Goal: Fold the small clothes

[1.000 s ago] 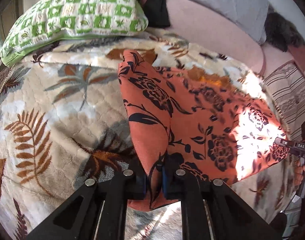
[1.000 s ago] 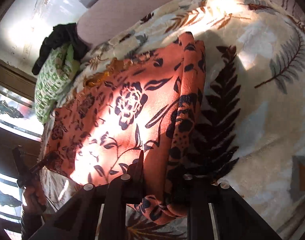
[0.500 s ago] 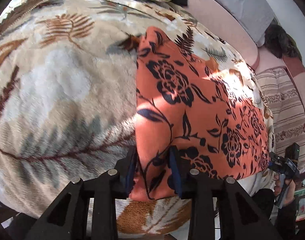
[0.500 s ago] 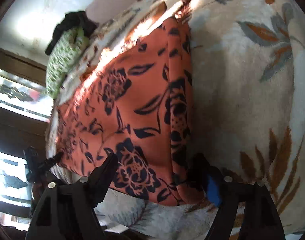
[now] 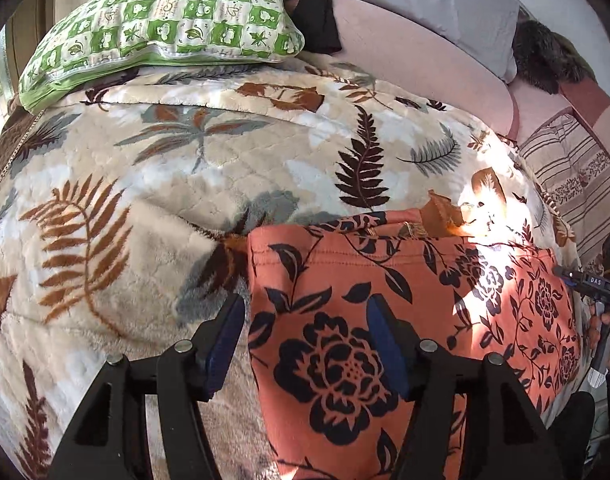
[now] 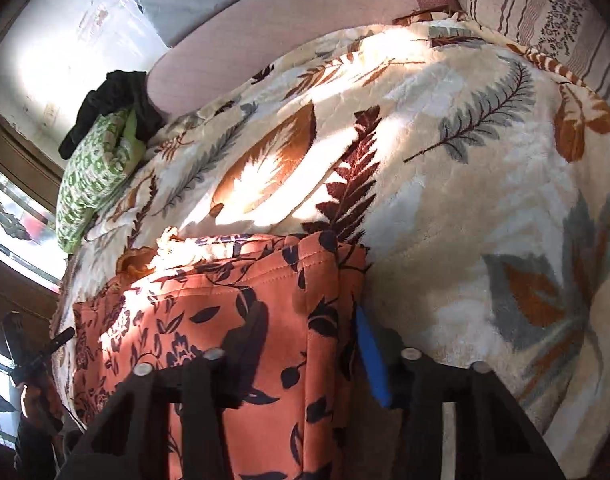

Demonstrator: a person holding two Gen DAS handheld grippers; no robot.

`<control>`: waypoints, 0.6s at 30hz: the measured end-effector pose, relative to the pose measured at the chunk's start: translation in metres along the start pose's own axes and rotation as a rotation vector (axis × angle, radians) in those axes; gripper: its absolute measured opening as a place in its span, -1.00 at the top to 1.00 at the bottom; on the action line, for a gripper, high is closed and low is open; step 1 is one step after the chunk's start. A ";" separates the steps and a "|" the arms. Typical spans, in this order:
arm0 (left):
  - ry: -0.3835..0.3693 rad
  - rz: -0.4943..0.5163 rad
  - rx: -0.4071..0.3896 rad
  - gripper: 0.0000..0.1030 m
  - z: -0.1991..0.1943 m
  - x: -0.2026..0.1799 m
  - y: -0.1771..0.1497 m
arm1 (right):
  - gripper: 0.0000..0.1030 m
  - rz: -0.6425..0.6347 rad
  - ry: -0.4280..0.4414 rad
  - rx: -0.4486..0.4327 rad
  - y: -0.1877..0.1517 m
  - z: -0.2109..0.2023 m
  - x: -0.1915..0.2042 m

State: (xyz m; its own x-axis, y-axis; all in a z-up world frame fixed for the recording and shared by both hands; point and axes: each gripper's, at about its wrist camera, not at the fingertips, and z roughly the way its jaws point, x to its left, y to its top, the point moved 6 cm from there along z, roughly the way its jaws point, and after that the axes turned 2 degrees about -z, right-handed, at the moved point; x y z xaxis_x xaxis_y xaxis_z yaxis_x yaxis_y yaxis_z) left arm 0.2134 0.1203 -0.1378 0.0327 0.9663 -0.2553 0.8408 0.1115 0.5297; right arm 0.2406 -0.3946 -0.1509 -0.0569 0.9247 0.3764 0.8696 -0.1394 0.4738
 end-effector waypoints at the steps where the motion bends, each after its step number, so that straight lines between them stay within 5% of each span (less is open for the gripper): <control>1: -0.001 0.002 0.001 -0.24 0.004 0.000 0.002 | 0.26 -0.025 -0.016 0.020 -0.002 0.004 0.001; 3: -0.001 0.004 0.001 -0.18 0.009 0.001 0.007 | 0.34 -0.068 -0.038 0.037 -0.004 0.009 0.003; 5: 0.024 0.020 0.005 0.93 0.014 0.000 0.011 | 0.58 -0.095 -0.050 0.043 -0.004 0.007 0.005; 10: 0.079 0.052 -0.070 0.95 0.003 -0.001 0.023 | 0.79 -0.237 -0.133 -0.011 0.011 -0.006 0.030; 13: 0.115 0.028 -0.012 0.94 0.025 0.007 0.016 | 0.87 -0.252 -0.217 -0.113 0.027 -0.016 0.030; 16: 0.148 0.019 -0.010 0.84 0.038 0.013 0.010 | 0.80 -0.172 -0.158 0.013 0.019 0.028 0.008; 18: 0.124 0.006 -0.023 0.75 0.028 0.011 0.013 | 0.74 -0.122 -0.142 -0.036 0.016 0.027 0.000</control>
State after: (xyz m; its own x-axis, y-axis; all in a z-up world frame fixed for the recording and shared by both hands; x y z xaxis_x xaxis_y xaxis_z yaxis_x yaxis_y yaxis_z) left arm 0.2400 0.1258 -0.1564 -0.0303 0.9880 -0.1512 0.8279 0.1095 0.5501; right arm 0.2682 -0.3870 -0.1647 -0.0890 0.9759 0.1990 0.8423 -0.0329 0.5381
